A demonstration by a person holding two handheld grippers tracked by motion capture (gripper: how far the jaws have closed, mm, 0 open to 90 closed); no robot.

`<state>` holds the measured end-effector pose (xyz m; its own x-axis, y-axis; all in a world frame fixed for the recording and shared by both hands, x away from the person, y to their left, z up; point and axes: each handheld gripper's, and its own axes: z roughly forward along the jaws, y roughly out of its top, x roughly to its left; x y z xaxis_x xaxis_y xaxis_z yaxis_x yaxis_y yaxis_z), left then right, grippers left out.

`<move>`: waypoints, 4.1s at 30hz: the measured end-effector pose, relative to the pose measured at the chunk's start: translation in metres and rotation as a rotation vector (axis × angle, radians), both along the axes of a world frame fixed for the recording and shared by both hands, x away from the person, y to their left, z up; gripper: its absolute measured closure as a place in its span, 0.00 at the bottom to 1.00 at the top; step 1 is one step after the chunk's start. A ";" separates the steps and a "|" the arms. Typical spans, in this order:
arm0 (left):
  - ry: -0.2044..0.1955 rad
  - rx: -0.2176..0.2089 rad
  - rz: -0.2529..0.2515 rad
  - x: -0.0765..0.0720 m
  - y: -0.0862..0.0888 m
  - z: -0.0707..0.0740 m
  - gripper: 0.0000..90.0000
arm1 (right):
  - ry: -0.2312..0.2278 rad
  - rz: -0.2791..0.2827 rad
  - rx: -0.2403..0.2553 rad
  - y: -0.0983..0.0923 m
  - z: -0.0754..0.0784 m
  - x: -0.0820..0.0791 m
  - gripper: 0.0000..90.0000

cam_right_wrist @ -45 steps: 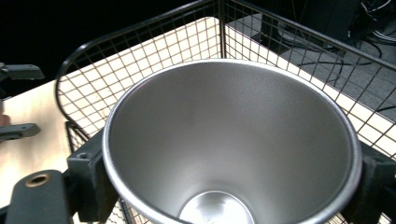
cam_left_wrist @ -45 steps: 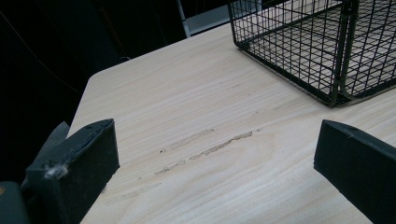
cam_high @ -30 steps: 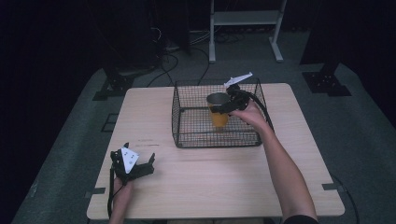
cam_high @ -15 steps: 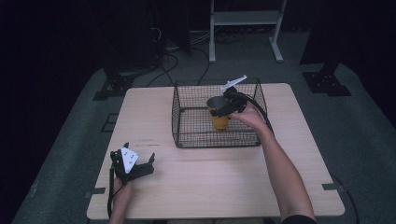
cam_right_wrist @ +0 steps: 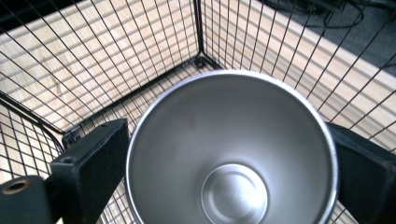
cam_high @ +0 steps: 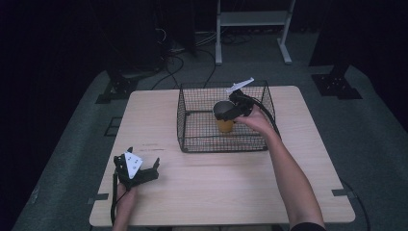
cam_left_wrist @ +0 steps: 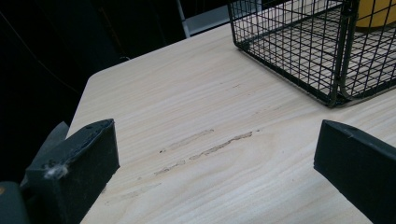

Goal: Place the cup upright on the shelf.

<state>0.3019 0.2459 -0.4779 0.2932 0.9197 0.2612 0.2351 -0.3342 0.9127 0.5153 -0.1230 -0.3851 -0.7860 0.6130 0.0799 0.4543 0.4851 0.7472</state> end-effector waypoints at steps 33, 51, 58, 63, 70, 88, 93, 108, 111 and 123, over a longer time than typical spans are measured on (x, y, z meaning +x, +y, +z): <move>0.000 0.006 0.000 0.000 -0.001 0.000 0.00 | -0.054 -0.022 0.122 -0.022 0.034 -0.017 0.06; 0.000 0.008 0.000 0.000 -0.001 0.000 0.00 | -0.065 0.012 0.144 -0.024 0.037 -0.031 0.06; 0.001 0.009 -0.001 0.000 -0.001 0.000 0.00 | -0.076 0.024 0.155 -0.027 0.041 -0.039 0.06; 0.001 0.009 0.000 0.000 -0.001 0.000 0.00 | -0.082 0.031 0.160 -0.030 0.042 -0.046 0.06; 0.000 0.010 -0.001 0.000 -0.001 0.000 0.00 | -0.088 0.023 0.137 -0.034 0.041 -0.055 0.06; 0.000 0.009 0.000 0.000 -0.001 0.000 0.00 | -0.101 0.029 0.168 -0.050 0.044 -0.072 0.06; 0.000 0.010 0.000 0.000 -0.001 0.000 0.00 | -0.098 0.033 0.183 -0.051 0.041 -0.076 0.06; 0.000 0.011 -0.001 0.000 -0.001 0.000 0.00 | -0.099 0.041 0.189 -0.055 0.042 -0.083 0.06; -0.001 0.010 -0.001 0.000 -0.001 0.000 0.00 | -0.101 0.046 0.190 -0.055 0.043 -0.085 0.06; 0.000 0.010 0.001 0.000 -0.001 0.000 0.00 | -0.116 0.074 0.191 -0.058 0.043 -0.100 0.06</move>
<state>0.3019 0.2450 -0.4779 0.2926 0.9172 0.2706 0.2354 -0.3433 0.9092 0.4151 -0.1807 -0.3423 -0.8387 0.5362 0.0953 0.3284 0.3584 0.8739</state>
